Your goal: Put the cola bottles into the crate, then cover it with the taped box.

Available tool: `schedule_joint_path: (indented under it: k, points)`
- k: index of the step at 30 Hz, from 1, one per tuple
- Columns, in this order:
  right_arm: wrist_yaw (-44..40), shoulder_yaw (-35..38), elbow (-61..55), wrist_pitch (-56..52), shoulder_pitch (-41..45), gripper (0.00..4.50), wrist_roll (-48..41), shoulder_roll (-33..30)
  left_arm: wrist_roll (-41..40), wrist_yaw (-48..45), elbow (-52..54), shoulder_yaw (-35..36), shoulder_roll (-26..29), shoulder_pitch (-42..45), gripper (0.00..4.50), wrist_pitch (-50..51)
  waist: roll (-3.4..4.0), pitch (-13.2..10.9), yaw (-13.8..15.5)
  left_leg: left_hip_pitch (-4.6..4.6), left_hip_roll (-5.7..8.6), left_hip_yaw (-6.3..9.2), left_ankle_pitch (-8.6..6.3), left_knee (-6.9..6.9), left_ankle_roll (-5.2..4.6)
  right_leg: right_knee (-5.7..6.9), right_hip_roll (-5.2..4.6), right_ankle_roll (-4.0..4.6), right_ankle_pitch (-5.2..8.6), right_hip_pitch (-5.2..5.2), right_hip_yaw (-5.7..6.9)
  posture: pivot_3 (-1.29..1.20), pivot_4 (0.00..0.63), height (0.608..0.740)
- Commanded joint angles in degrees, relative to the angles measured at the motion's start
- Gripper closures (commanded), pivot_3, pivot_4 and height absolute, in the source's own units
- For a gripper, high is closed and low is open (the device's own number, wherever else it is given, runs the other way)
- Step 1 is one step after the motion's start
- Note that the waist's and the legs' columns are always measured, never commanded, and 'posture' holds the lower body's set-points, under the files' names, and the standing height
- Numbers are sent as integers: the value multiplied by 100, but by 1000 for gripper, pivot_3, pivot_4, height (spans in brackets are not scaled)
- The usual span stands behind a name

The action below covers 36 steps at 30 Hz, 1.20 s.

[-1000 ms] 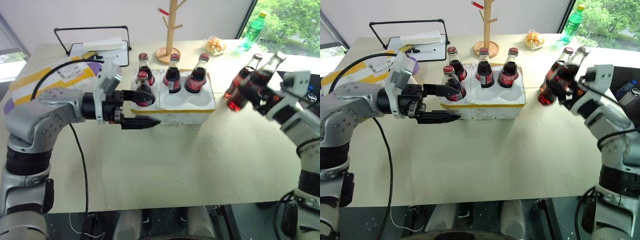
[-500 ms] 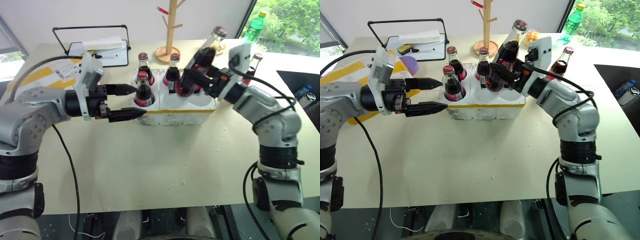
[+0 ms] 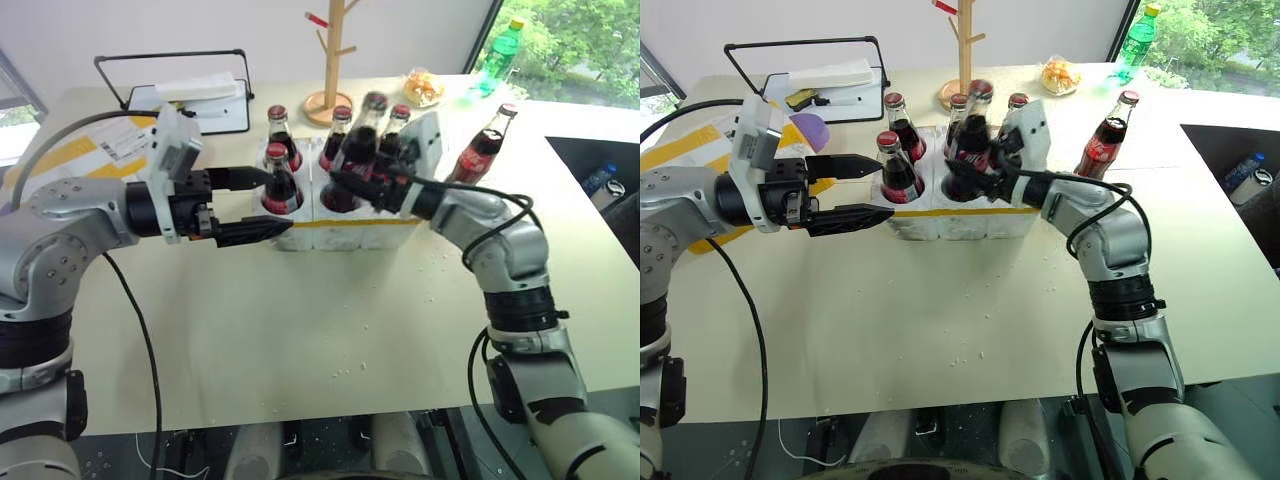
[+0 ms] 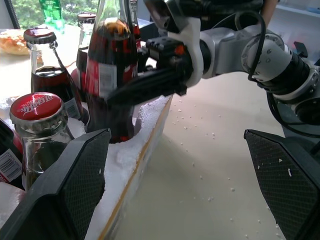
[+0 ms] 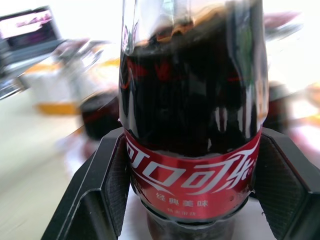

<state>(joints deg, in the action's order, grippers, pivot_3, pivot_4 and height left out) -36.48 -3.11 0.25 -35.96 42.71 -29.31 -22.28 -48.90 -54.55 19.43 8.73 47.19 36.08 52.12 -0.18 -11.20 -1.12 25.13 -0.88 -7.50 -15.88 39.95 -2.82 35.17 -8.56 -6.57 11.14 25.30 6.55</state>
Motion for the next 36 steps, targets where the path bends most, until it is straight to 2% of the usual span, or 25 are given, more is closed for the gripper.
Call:
schedule_joint_path:
  k: [1,6,8,10,16,18,24,26,30,36]
  points:
    - [-270,-191,-287,107,135,1764,124,-3,-21,-22,144,90,60,67,0,-148,-1,0,-1,0,0,0,0,0,0,0,0,0,0,0,0,0,150,740]
    - [-413,-482,56,312,127,1764,655,-51,20,-65,152,10,40,73,0,-222,0,0,-6,-1,1,-1,1,-1,1,0,2,0,0,2,0,0,150,740]
    - [-408,-510,306,330,165,703,810,-10,19,-71,140,-30,23,118,0,-253,-1,0,-4,-1,1,-2,1,-1,1,0,1,0,0,1,0,0,150,740]
    - [-433,-497,423,320,182,75,880,20,22,-77,125,-67,11,148,0,-281,-3,2,-5,-1,1,-2,1,0,1,0,1,0,0,0,0,0,150,740]
    - [-498,-272,238,113,146,75,819,-72,31,-112,81,-173,-76,225,0,-331,-3,3,-3,-6,0,-1,2,1,4,1,1,1,0,-6,0,0,150,740]
    - [-406,46,-79,-84,36,75,638,-194,34,-127,67,-221,-123,253,0,-345,-3,3,28,-6,0,-1,2,1,4,1,0,1,0,-6,0,0,150,740]
    - [246,1799,-1785,-1417,-916,75,-279,-945,138,-288,-154,-427,-251,408,0,-443,-3,3,168,8,4,-2,2,5,3,-4,-4,0,-1,-3,5,0,150,740]
    - [466,2172,-2140,-1673,-1344,75,-352,-1122,191,-348,-247,-493,-300,473,0,-489,-6,5,183,6,3,-1,2,5,3,-5,-2,0,0,-4,7,0,150,740]
    - [1120,2993,-2567,-1907,-2107,75,-350,-1112,338,-480,-510,-709,-488,709,0,-621,-8,6,176,2,5,-2,3,6,5,-7,-2,1,0,-4,7,0,150,740]
    - [1829,3098,-2204,-1369,-2278,75,97,-1002,505,-648,-758,-876,-694,979,0,-734,-5,7,136,-3,5,-1,3,7,4,-5,0,1,0,-3,1,0,150,740]
